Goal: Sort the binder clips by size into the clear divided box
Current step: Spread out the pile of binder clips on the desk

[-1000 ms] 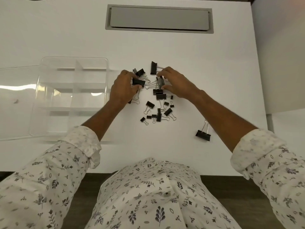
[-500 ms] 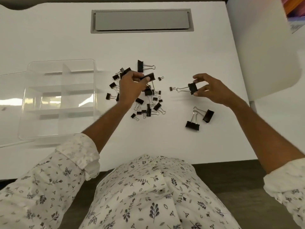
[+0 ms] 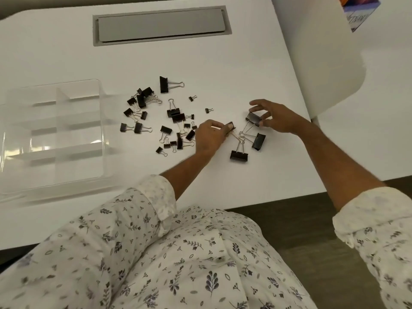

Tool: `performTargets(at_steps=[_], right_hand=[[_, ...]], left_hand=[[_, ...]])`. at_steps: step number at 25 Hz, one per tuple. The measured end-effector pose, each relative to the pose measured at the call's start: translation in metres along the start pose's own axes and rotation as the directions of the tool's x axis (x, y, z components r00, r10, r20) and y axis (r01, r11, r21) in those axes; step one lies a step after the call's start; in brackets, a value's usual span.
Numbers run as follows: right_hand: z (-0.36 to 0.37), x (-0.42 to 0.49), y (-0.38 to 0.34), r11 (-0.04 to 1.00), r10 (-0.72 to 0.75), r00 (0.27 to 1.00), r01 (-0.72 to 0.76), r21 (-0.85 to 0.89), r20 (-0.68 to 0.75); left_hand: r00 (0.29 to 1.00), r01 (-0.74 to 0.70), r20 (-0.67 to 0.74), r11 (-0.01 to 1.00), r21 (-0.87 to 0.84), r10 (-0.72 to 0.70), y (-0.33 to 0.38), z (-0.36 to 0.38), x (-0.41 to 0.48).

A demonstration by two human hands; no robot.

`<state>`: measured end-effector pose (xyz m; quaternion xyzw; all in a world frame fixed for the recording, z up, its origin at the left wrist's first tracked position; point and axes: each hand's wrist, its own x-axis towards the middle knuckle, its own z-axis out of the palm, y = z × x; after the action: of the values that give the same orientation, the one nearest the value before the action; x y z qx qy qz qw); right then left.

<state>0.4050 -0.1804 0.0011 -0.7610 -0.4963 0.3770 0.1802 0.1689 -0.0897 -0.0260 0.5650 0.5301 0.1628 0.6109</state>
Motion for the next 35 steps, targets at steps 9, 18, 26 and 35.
performTargets(at_steps=[9, 18, 26, 35], right_hand=[[0.018, -0.007, 0.004, 1.0, -0.006, 0.988, 0.001, -0.03, -0.155], [0.037, 0.021, -0.036, 0.988, -0.145, 0.966, 0.13, -0.084, -0.212], [0.085, 0.092, -0.109, 0.906, -0.356, 0.934, 0.338, -0.256, -0.025], [0.111, 0.184, -0.186, 0.781, -0.397, 0.914, 0.382, -0.494, 0.079]], left_hand=[[0.985, -0.169, 0.034, 0.945, 0.28, 0.167, -0.007, 0.002, -0.007], [0.772, -0.571, 0.191, 0.528, 0.629, 0.607, -0.029, -0.041, -0.012], [0.843, -0.388, 0.218, 0.273, 0.88, 0.493, -0.077, -0.136, -0.013], [0.874, -0.364, 0.19, 0.343, 0.866, 0.448, -0.089, -0.158, -0.006]])
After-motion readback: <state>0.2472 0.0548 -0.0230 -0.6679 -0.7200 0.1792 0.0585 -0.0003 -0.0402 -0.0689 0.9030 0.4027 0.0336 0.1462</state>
